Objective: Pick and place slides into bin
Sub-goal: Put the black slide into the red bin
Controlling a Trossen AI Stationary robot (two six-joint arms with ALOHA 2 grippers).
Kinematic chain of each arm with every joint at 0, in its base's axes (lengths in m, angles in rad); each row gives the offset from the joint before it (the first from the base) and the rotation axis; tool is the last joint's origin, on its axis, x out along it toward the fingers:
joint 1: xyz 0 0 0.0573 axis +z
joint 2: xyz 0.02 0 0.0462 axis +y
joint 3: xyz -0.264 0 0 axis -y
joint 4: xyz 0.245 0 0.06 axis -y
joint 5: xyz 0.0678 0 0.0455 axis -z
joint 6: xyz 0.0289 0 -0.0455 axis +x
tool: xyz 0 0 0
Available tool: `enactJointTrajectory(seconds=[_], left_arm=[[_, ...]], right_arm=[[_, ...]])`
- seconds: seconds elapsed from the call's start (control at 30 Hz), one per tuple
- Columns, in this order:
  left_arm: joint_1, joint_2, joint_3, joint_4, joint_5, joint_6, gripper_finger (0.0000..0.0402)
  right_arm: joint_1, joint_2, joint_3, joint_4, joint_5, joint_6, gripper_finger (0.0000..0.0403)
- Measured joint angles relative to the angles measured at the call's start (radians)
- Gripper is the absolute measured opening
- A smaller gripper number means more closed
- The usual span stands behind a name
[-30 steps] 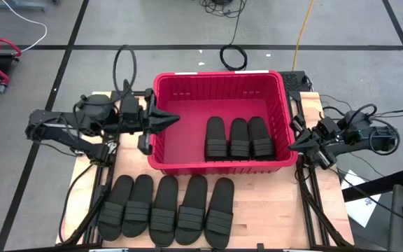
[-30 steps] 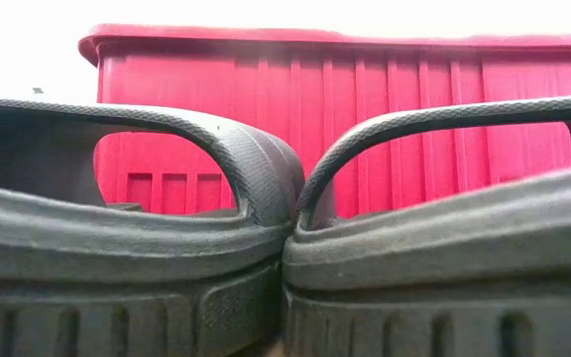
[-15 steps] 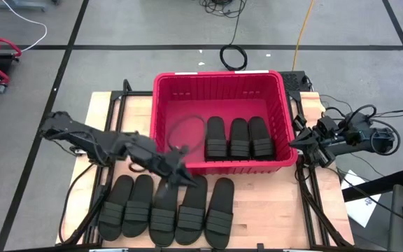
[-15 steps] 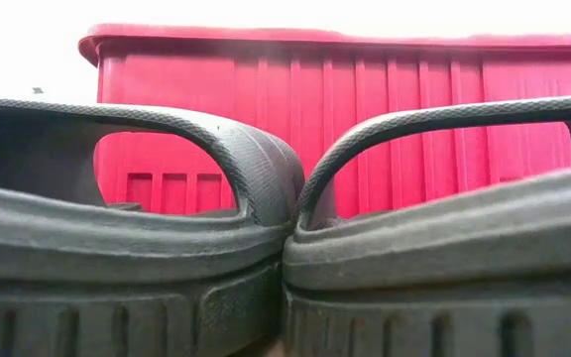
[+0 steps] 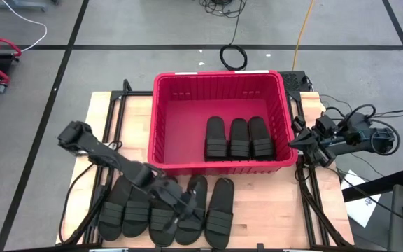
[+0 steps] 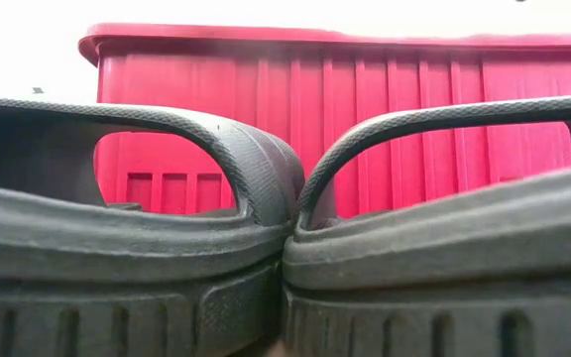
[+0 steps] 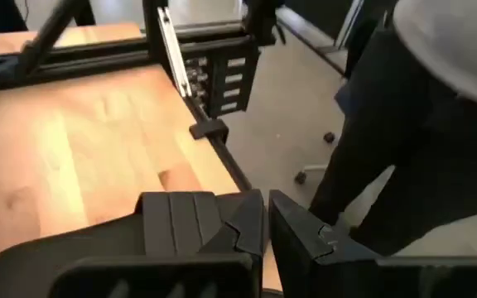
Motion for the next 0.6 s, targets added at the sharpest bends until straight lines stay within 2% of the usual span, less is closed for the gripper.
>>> enactJointTrajectory(seconds=[0.1,0.33,0.4,0.5,0.6], left_arm=[[-0.009,0.06,0.024,0.009,-0.042,0.027,0.0021],[-0.014,0.195,0.181,-0.055,-0.216,0.154,0.0021],[0.004,0.221,0.211,-0.067,-0.234,0.167,0.0021],[0.034,0.243,0.216,-0.103,-0.215,0.131,0.0021],[0.067,0.268,0.216,-0.142,-0.026,0.076,0.0024]], right_arm=[[0.0,0.0,0.0,-0.012,-0.012,0.0,0.0],[0.0,0.0,0.0,-0.028,-0.055,0.025,0.0],[0.0,0.0,0.0,-0.033,-0.055,0.026,0.0],[0.0,0.0,0.0,-0.043,-0.055,0.026,0.0],[0.0,0.0,0.0,-0.05,-0.055,0.026,0.0]])
